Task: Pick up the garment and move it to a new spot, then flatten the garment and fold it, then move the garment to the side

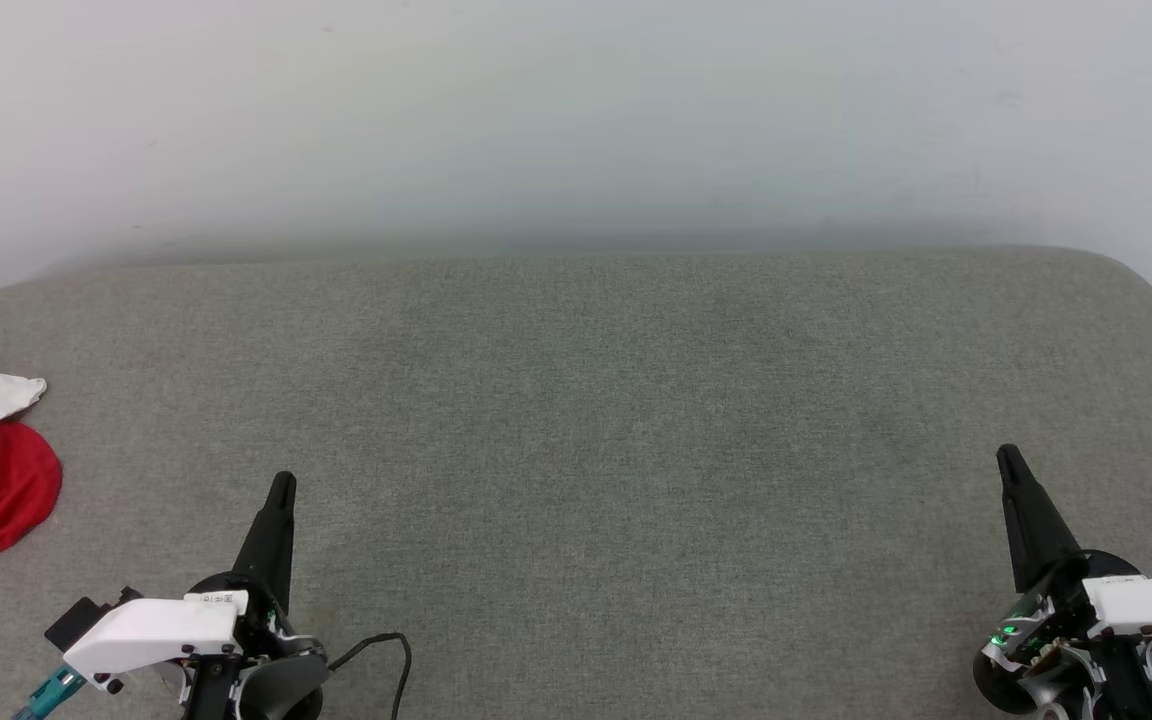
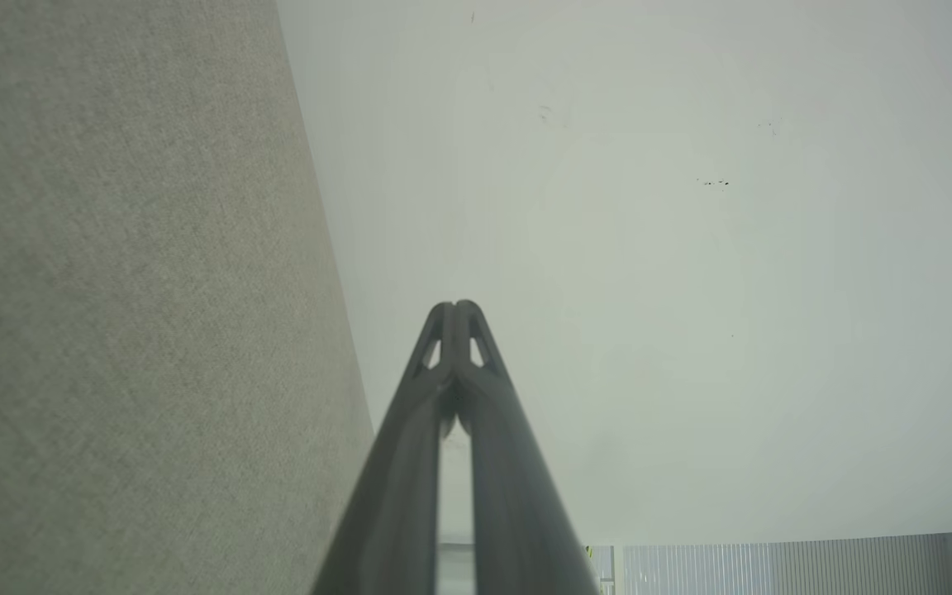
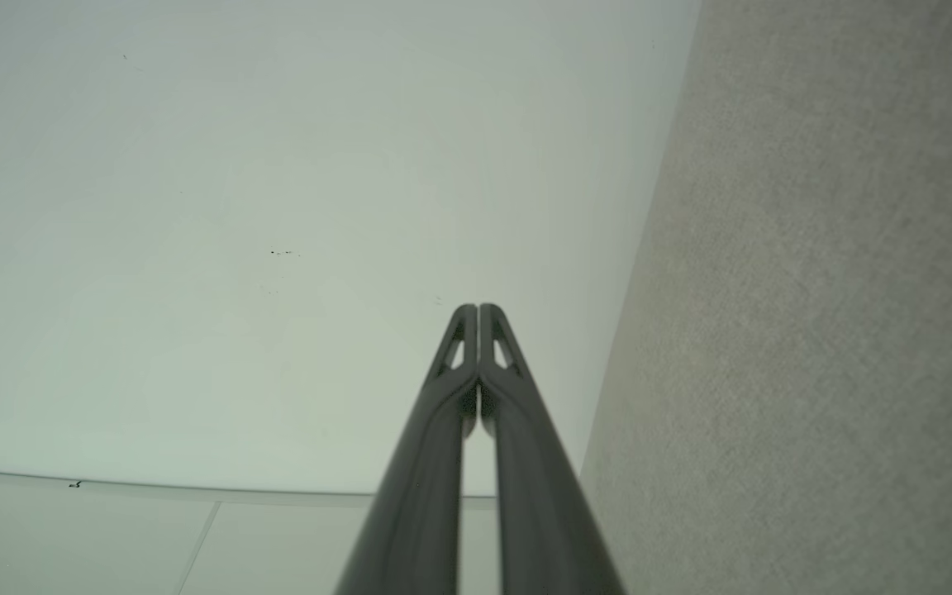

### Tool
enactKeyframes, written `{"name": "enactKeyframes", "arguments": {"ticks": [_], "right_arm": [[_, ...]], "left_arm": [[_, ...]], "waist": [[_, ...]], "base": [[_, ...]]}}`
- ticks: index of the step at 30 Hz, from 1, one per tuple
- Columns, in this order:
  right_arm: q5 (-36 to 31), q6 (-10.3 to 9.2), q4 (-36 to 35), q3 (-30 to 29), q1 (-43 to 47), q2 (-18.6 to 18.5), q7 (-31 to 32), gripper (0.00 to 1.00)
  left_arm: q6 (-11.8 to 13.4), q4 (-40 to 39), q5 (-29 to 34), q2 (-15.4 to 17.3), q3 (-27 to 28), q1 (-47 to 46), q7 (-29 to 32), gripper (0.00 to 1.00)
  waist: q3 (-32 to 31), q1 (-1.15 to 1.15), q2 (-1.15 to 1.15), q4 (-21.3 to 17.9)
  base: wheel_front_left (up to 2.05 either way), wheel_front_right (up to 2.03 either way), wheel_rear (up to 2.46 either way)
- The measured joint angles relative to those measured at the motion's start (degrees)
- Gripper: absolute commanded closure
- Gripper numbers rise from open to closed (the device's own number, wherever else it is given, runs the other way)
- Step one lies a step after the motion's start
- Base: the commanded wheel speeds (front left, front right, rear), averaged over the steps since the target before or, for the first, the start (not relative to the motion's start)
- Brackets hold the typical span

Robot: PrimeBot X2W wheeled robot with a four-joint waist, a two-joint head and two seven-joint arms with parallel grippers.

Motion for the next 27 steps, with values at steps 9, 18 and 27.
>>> {"name": "enactKeyframes", "arguments": {"ticks": [9, 18, 27], "right_arm": [[0.0, 0.00, 0.0, 0.0, 0.0, 0.0, 0.0, 1.00], [0.0, 0.00, 0.0, 0.0, 0.0, 0.0, 0.0, 1.00], [-0.1, -0.01, 2.5, 0.2, 2.8, 0.1, -0.7, 0.00]], "left_arm": [[0.0, 0.0, 0.0, 0.0, 0.0, 0.0, 0.0, 1.00], [0.0, 0.0, 0.0, 0.0, 0.0, 0.0, 0.0, 1.00], [0.1, 2.1, 0.1, -0.4, -0.5, 2.8, -0.8, 0.00]], "waist": [[0.0, 0.00, 0.00, 0.0], [0.0, 0.00, 0.00, 0.0], [0.0, 0.00, 0.00, 0.0]], "base": [[0.00, 0.00, 0.00], [0.00, 0.00, 0.00], [0.00, 0.00, 0.00]]}}
